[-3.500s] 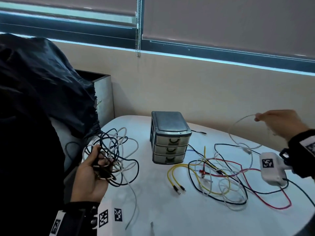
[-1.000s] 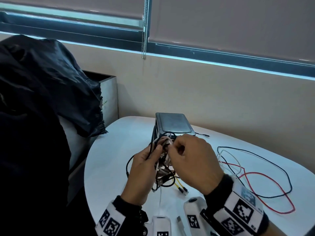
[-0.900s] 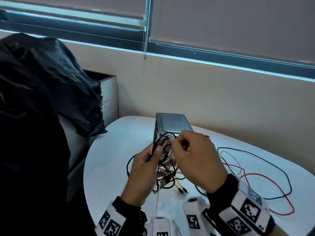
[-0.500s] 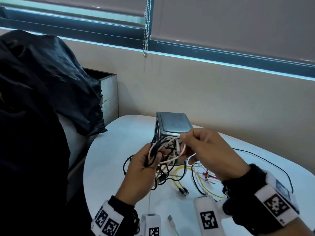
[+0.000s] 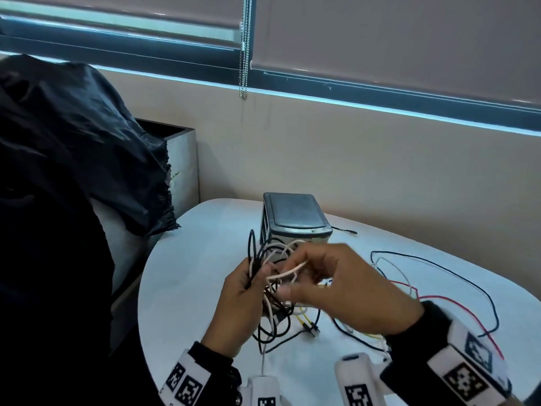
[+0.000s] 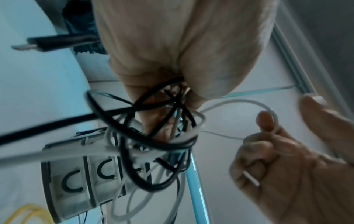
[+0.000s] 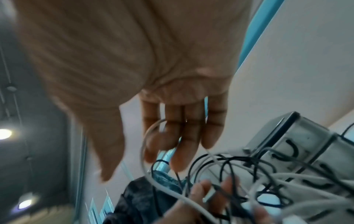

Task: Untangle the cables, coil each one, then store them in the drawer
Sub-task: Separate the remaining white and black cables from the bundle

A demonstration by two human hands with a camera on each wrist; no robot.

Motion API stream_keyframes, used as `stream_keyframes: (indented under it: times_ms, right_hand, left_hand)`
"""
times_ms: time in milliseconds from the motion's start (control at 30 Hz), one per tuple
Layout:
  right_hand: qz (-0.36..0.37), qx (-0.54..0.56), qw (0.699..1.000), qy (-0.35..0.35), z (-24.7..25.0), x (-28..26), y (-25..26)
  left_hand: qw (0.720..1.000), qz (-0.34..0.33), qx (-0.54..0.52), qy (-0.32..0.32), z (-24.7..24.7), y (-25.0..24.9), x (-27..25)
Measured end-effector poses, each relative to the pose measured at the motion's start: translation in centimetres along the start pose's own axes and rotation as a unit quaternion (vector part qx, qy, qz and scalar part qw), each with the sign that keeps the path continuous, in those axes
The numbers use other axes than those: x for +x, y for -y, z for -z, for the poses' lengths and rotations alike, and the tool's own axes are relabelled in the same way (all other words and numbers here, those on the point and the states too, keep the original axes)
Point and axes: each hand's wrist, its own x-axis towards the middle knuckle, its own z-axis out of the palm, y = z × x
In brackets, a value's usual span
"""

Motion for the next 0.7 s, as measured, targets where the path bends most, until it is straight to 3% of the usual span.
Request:
stream_keyframes:
  times_ms: [67, 133, 200, 233, 300, 433, 533, 700]
  right_hand:
    - [0.007, -0.085, 0.996, 0.008, -0.6, -0.3, -0.8]
    - [0.009, -0.097, 0.994, -0.044, -1.5, 0.0, -1.9]
    - [-0.004, 0.043, 0.989, -0.14, -2.6, 0.6, -2.8]
    - [-0.01, 0.124, 0.973, -0.196, -2.9, 0.8, -3.1]
    - [-0.007, 0.174, 0.947, -0.27, -3.4, 1.0, -3.4]
    - [0.043, -0.008, 0.981, -0.19, -4.2, 1.3, -3.6]
    - [0.102, -0.126, 0.97, -0.179, -4.7, 1.7, -4.1]
    - [0.122, -0.222, 0.954, -0.159, -5.0, 1.7, -5.3]
  left_hand:
    - [1.0, 0.013, -0.018, 0.002, 0.0, -0.3, -0.1]
    - [0.999, 0.028, -0.038, 0.012, -0.2, -0.7, -0.2]
    - [0.998, 0.037, -0.06, 0.003, -0.5, -1.1, -0.4]
    - [0.996, 0.039, -0.076, -0.009, -0.6, -1.3, -0.4]
    - [0.993, 0.035, -0.11, -0.036, -0.6, -1.7, -0.3]
    - [0.997, 0.02, -0.077, -0.019, -0.5, -1.8, -0.2]
    - [0.999, 0.027, -0.032, 0.004, -0.8, -1.5, -0.5]
    - [0.998, 0.057, -0.023, -0.003, -0.9, -0.5, -0.8]
